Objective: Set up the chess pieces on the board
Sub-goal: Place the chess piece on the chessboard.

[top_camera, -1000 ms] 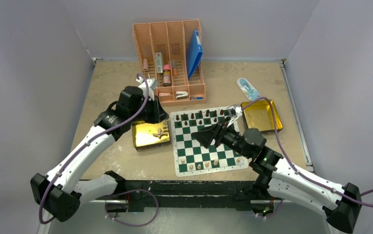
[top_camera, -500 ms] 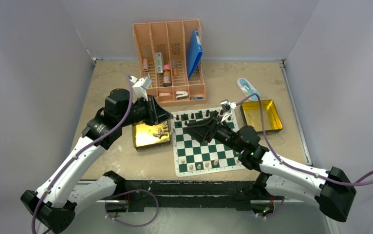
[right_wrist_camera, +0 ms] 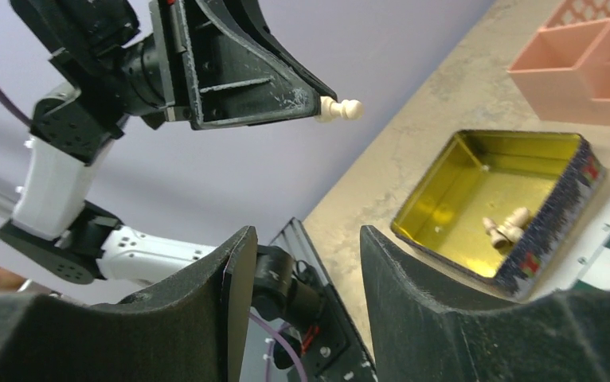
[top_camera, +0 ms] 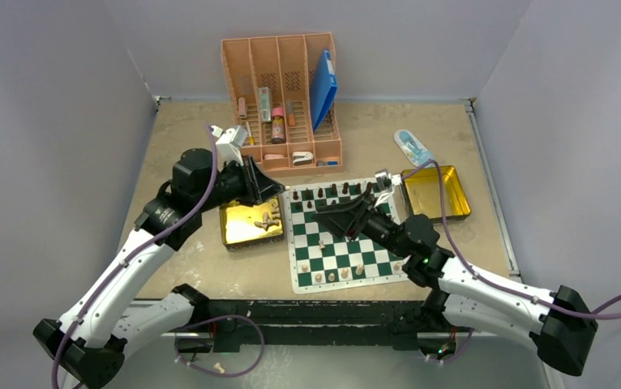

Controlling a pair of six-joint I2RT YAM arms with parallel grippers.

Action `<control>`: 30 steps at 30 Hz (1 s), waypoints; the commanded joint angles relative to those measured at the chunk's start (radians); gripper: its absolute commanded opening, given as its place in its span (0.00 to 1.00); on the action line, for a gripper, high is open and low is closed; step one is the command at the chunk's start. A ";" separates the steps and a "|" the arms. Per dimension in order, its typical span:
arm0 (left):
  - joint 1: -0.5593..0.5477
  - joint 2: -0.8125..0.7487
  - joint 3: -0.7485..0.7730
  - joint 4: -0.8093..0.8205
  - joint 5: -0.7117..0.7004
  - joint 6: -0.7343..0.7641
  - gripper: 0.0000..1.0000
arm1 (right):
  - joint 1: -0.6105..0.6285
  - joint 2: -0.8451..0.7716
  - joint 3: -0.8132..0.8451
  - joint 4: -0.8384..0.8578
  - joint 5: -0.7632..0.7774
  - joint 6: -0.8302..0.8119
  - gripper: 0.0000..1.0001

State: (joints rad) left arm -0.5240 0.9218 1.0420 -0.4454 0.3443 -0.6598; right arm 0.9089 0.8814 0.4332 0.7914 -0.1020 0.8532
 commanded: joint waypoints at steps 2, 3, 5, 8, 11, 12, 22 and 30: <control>0.004 0.006 -0.057 0.011 -0.053 0.059 0.00 | 0.002 -0.074 -0.016 -0.154 0.079 -0.070 0.53; 0.003 0.006 -0.071 0.022 -0.048 0.059 0.00 | 0.002 -0.089 -0.021 -0.173 0.079 -0.076 0.53; 0.002 0.006 -0.099 0.036 -0.031 0.059 0.00 | 0.002 -0.123 -0.027 -0.199 0.078 -0.092 0.52; 0.004 0.001 -0.130 0.045 -0.030 0.059 0.00 | 0.002 -0.150 -0.032 -0.222 0.096 -0.111 0.52; 0.003 -0.007 -0.154 0.061 -0.004 0.057 0.00 | 0.001 -0.156 -0.039 -0.253 0.075 -0.115 0.52; 0.003 -0.009 -0.162 0.070 0.015 0.057 0.00 | 0.002 -0.157 -0.039 -0.260 0.069 -0.113 0.52; 0.003 -0.049 -0.251 0.192 0.250 0.008 0.00 | 0.002 -0.143 -0.045 -0.148 0.006 -0.062 0.50; 0.002 -0.081 -0.241 0.164 0.276 0.017 0.00 | 0.002 -0.109 -0.045 -0.092 -0.016 -0.048 0.49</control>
State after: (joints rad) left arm -0.5240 0.8639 0.7898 -0.3363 0.5629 -0.6426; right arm 0.9089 0.7605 0.3862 0.6037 -0.0895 0.7921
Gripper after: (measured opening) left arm 0.131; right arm 0.495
